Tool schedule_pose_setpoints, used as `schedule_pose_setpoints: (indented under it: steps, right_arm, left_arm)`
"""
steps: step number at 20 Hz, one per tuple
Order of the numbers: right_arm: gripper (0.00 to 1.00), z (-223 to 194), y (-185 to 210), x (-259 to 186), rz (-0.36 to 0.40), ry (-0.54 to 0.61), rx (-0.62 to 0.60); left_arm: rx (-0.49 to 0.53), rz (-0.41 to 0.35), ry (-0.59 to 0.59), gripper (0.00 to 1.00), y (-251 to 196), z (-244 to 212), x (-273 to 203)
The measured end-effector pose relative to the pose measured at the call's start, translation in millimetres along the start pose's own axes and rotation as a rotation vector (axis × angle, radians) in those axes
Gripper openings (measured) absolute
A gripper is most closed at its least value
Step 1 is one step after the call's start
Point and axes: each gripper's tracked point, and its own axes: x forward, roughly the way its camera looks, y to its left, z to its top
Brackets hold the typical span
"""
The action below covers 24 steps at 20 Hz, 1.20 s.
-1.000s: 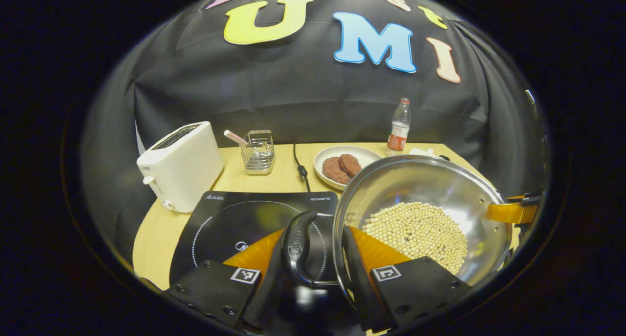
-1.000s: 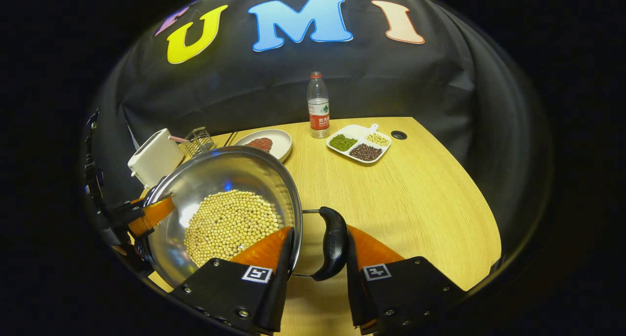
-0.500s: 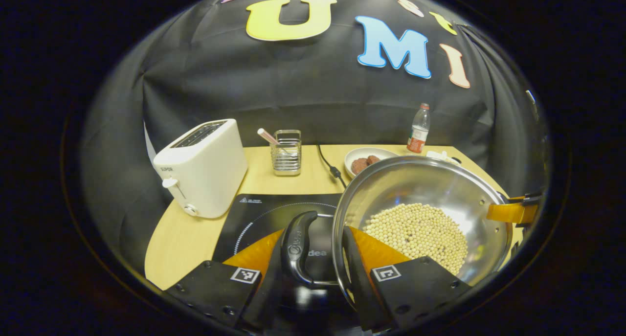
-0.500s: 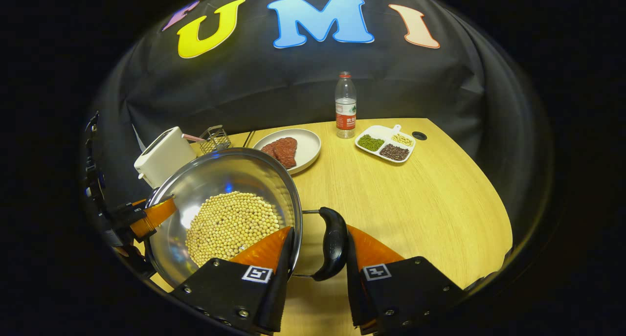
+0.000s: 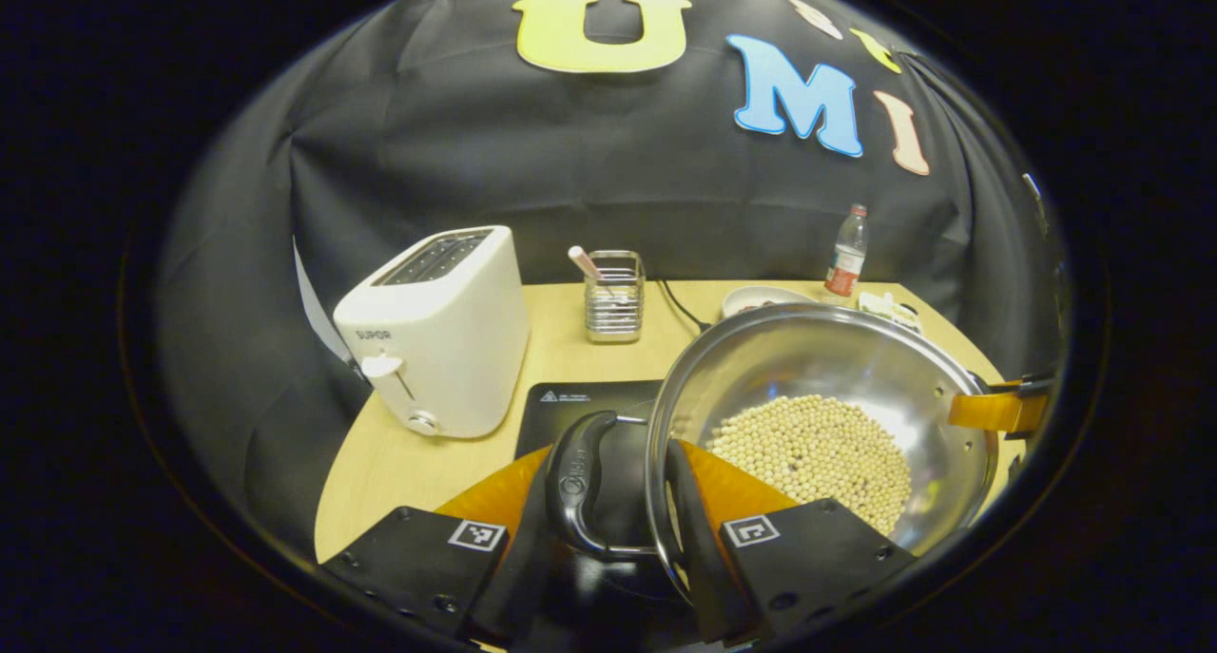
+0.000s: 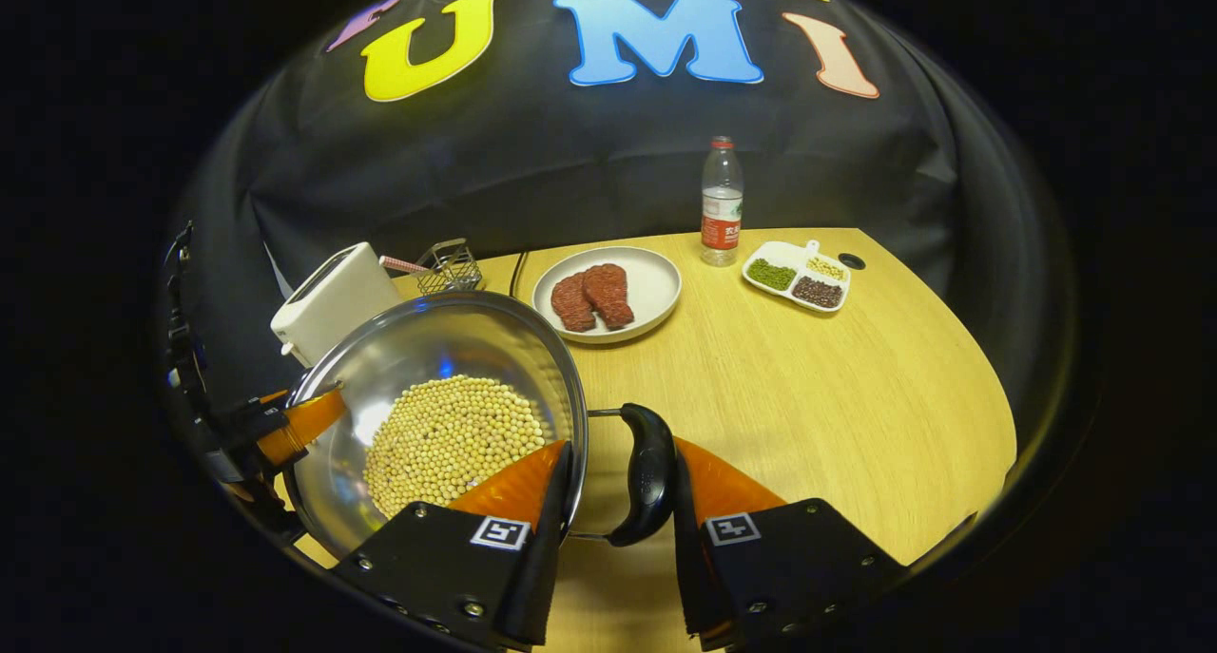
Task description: First push the handle of the pot to place it horizontally, then grasp the pot with both hands and set it on the induction cooktop.
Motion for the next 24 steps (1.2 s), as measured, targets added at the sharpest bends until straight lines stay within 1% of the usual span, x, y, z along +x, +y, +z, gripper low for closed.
schedule_pose_setpoints:
  steps: [3, 4, 5, 6, 9, 13, 14, 15, 16, 17, 18, 19, 20, 21, 22, 23, 24]
  right_arm:
    - [0.53, 1, 19, 6, 0.010, 0.003, -0.002]
    - [0.53, 2, 25, 9, 0.012, 0.001, -0.003]
    - [0.53, 3, 30, 11, 0.016, 0.001, -0.005]
    - [0.53, 2, 36, 12, 0.020, 0.002, -0.006]
    - [0.53, 1, 48, 17, 0.035, 0.008, -0.005]
    - [0.52, -1, 60, 24, 0.049, 0.015, 0.000]
    - [0.53, 0, 63, 24, 0.051, 0.011, 0.002]
    - [0.52, 0, 64, 25, 0.051, 0.008, 0.001]
    - [0.46, 0, 64, 26, 0.051, 0.008, 0.000]
    - [0.53, 0, 64, 26, 0.051, 0.007, 0.001]
    - [0.47, 1, 65, 26, 0.052, 0.006, 0.001]
    - [0.46, 1, 65, 26, 0.055, 0.003, -0.001]
    - [0.53, 1, 65, 27, 0.063, 0.003, -0.002]
    - [0.55, 0, 67, 24, 0.079, 0.001, -0.003]
    - [0.62, 8, 68, 19, 0.085, -0.029, -0.009]
    - [0.66, 16, 68, 12, 0.102, -0.066, -0.017]
    - [0.82, 23, 68, 5, 0.107, -0.101, -0.024]
  left_arm:
    - [-0.006, 0.012, -0.001, 0.69, 21, 1, 6]
    - [-0.008, 0.015, -0.001, 0.65, 28, 1, 8]
    - [-0.010, 0.019, -0.001, 0.65, 34, 2, 9]
    - [-0.014, 0.023, 0.000, 0.69, 41, 1, 8]
    - [-0.021, 0.036, 0.005, 0.69, 59, -1, 10]
    - [-0.023, 0.048, 0.012, 0.69, 73, -5, 17]
    - [-0.024, 0.048, 0.015, 0.65, 74, -8, 18]
    - [-0.026, 0.047, 0.013, 0.65, 76, -8, 18]
    - [-0.025, 0.046, 0.010, 0.73, 76, -9, 18]
    - [-0.023, 0.044, 0.009, 0.73, 77, -8, 18]
    - [-0.023, 0.044, 0.007, 0.69, 77, -8, 19]
    - [-0.027, 0.046, 0.005, 0.74, 77, -8, 19]
    - [-0.030, 0.053, 0.000, 0.67, 77, -8, 19]
    - [-0.025, 0.075, -0.014, 0.73, 80, -4, 18]
    - [-0.009, 0.096, -0.039, 0.77, 83, 0, 18]
    - [0.001, 0.111, -0.066, 0.89, 84, 6, 17]
    - [0.003, 0.120, -0.098, 1.00, 82, 15, 12]
